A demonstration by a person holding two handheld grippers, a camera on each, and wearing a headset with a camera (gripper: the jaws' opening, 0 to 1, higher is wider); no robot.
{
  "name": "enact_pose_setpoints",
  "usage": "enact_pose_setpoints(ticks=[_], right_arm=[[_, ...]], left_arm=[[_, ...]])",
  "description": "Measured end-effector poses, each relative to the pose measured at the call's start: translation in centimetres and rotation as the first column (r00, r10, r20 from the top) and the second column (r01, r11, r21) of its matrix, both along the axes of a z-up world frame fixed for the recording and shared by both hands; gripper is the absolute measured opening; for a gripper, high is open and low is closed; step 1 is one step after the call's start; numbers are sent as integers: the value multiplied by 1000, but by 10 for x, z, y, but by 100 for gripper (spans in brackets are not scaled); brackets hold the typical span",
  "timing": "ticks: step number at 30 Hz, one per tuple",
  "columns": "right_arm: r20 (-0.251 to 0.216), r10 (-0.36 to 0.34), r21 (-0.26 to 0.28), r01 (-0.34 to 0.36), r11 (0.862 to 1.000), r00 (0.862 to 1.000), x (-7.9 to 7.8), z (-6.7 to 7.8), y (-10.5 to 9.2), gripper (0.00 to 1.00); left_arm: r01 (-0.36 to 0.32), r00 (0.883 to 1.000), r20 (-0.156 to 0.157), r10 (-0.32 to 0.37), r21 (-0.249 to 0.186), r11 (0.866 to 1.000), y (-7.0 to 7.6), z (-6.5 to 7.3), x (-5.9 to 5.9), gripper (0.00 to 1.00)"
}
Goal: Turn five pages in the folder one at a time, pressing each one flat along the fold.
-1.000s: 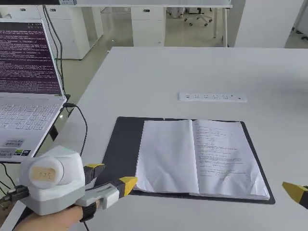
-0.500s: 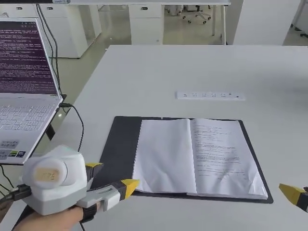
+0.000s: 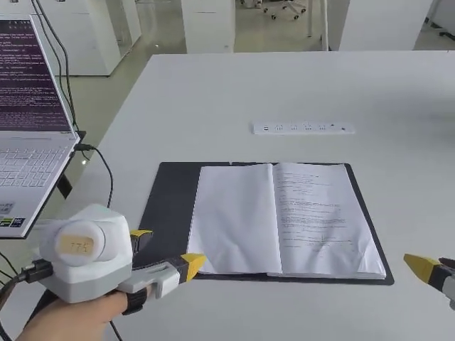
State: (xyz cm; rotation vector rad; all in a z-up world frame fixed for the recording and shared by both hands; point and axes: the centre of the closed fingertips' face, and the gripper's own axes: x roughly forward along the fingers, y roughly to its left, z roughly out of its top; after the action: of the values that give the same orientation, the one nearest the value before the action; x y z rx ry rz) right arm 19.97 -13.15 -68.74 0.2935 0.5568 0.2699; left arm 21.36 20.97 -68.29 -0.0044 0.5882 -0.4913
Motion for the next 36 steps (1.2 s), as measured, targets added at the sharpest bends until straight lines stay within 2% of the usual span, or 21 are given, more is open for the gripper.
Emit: enact_pose_setpoints(ticks=[4, 7, 10, 16, 21, 25, 28, 31, 33, 36], right_arm=[[1, 12, 4, -12, 1000, 1000, 6, -3, 4, 38], [-3, 18, 22, -18, 1000, 1000, 9, -7, 7, 38], [-5, 27, 33, -27, 999, 1000, 11, -10, 11, 37], [-14, 41, 43, -41, 998, 999, 12, -19, 15, 36], [-35, 48, 49, -47, 998, 998, 11, -27, 18, 36], [-37, 53, 45, -51, 998, 998, 17, -34, 14, 35], [-39, 55, 49, -53, 997, 998, 20, -37, 13, 35], [-43, 59, 52, -57, 997, 997, 22, -40, 14, 35], [-37, 56, 64, -53, 997, 998, 27, -43, 13, 35], [-45, 56, 67, -52, 996, 997, 29, -47, 13, 35]], left_arm=[[9, 1000, -2, -9, -13, 1000, -13, -6, 7, 58], [43, 999, -10, -43, -30, 999, -36, -14, 14, 58], [93, 996, -2, -93, -24, 995, -60, -22, 20, 58], [179, 984, -14, -179, -25, 984, -110, -45, 30, 58], [229, 973, -31, -230, -16, 973, -142, -61, 36, 58], [249, 968, -24, -250, -11, 968, -164, -68, 42, 58], [263, 965, -1, -264, -5, 965, -179, -74, 47, 57], [273, 962, 5, -273, 2, 962, -194, -81, 52, 58], [291, 956, 21, -291, 6, 957, -205, -84, 53, 57], [296, 955, 30, -297, 14, 955, -214, -88, 56, 56]])
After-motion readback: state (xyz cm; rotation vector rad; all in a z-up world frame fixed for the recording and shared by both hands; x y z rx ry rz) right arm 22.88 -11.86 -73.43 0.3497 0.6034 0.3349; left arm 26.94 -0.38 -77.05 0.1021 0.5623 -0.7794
